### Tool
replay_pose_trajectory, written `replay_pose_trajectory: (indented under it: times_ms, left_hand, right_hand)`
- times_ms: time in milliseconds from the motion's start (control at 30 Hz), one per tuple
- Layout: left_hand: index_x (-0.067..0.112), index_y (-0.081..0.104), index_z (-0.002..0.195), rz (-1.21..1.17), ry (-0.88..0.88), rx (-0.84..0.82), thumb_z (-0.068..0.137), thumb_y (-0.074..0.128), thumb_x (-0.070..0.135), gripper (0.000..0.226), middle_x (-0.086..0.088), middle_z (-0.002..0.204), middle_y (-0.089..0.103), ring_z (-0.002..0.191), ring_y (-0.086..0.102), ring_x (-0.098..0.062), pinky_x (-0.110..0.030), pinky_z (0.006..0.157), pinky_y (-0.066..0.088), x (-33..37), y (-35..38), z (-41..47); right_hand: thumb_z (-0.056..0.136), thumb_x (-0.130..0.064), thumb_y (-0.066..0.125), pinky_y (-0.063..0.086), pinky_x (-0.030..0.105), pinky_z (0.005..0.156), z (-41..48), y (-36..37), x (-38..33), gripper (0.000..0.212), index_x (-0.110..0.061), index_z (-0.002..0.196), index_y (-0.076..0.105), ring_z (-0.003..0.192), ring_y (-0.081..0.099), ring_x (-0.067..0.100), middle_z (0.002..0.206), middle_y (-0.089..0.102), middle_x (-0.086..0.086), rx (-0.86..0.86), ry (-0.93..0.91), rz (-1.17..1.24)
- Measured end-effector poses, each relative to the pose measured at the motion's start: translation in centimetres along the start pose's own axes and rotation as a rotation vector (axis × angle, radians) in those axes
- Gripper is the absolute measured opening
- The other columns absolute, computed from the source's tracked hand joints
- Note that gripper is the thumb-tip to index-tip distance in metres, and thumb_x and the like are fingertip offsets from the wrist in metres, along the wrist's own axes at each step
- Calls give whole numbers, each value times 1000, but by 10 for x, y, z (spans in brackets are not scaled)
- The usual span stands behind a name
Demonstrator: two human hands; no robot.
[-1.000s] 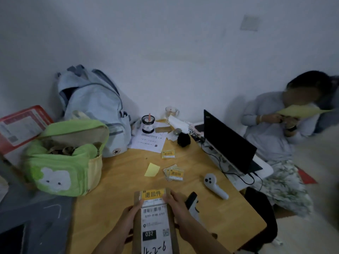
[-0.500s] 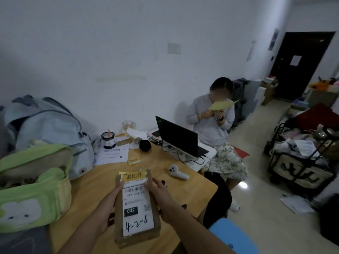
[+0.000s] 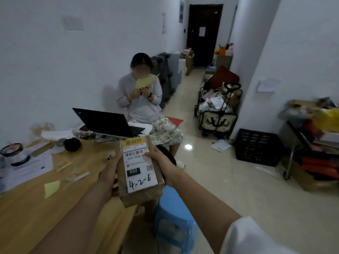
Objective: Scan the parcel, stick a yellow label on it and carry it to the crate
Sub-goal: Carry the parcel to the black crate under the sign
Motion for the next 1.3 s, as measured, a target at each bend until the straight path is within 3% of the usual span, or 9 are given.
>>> replay_pose_trajectory:
  times_ms: [67, 167, 300, 433, 767, 867, 1100, 1200, 1300]
  left_hand:
    - [23, 67, 97, 11, 12, -89, 79, 51, 68, 50, -8, 99, 69, 87, 62, -28, -36, 74, 51, 5, 54, 3]
    - [24, 67, 89, 64, -23, -227, 83, 50, 63, 43, -8, 96, 75, 82, 63, -28, -32, 68, 49, 5, 137, 6]
    - [28, 74, 102, 85, -48, -473, 62, 59, 76, 65, -12, 110, 74, 100, 69, -36, -55, 96, 50, -5, 246, -2]
    - [23, 70, 99, 199, -109, -600, 73, 52, 73, 58, -7, 97, 70, 81, 66, -27, -33, 66, 53, -28, 327, -26]
    - [21, 66, 104, 357, -115, -672, 79, 50, 69, 57, -8, 96, 70, 89, 66, -28, -35, 72, 53, -42, 465, -38]
    - [22, 67, 103, 332, -104, -632, 79, 49, 70, 57, -6, 91, 72, 83, 67, -27, -31, 63, 52, -39, 504, -20]
    - [16, 69, 107, 315, -94, -593, 74, 56, 70, 65, -7, 83, 75, 67, 68, -25, -22, 47, 48, -27, 637, 41]
    - [16, 71, 105, 305, -104, -592, 69, 60, 72, 67, -10, 89, 78, 80, 72, -32, -36, 64, 59, -25, 696, 62]
    - [20, 72, 105, 317, -127, -609, 61, 58, 77, 73, -11, 95, 78, 93, 73, -35, -50, 89, 56, -27, 743, 73]
  right_hand:
    - [84, -25, 62, 54, 50, 89, -21, -49, -15, 48, -21, 131, 51, 102, 65, 39, 121, 67, 18, 90, -40, 53]
    - [87, -23, 60, 57, 43, 78, -59, -121, -37, 39, -17, 125, 55, 91, 68, 33, 115, 69, 20, 240, -92, 73]
    - [84, -29, 63, 58, 45, 82, -119, -211, -54, 43, -14, 125, 57, 96, 69, 36, 115, 70, 20, 442, -154, 105]
    - [88, -31, 60, 48, 56, 98, -178, -281, -48, 45, -12, 128, 55, 116, 59, 45, 122, 65, 23, 552, -161, 151]
    - [91, -30, 57, 58, 45, 81, -229, -396, -48, 45, -5, 129, 55, 111, 63, 41, 123, 65, 24, 603, -164, 357]
    - [93, -29, 55, 60, 42, 75, -215, -434, -61, 36, -5, 120, 60, 96, 70, 35, 114, 70, 21, 566, -133, 369]
    - [90, -31, 59, 59, 42, 78, -179, -574, -88, 41, -5, 121, 61, 107, 66, 40, 114, 70, 21, 590, -124, 401]
    - [90, -30, 60, 59, 43, 77, -178, -630, -104, 39, -5, 119, 63, 104, 67, 39, 112, 71, 21, 619, -123, 424]
    - [89, -29, 61, 57, 47, 85, -176, -677, -114, 40, -4, 119, 63, 106, 66, 40, 113, 71, 21, 632, -115, 446]
Point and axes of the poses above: each hand's wrist, its own z-axis towards the middle knuckle, its own y-axis out of the palm, x = y × z, the point moved 9 cm from there along z, towards the middle knuckle
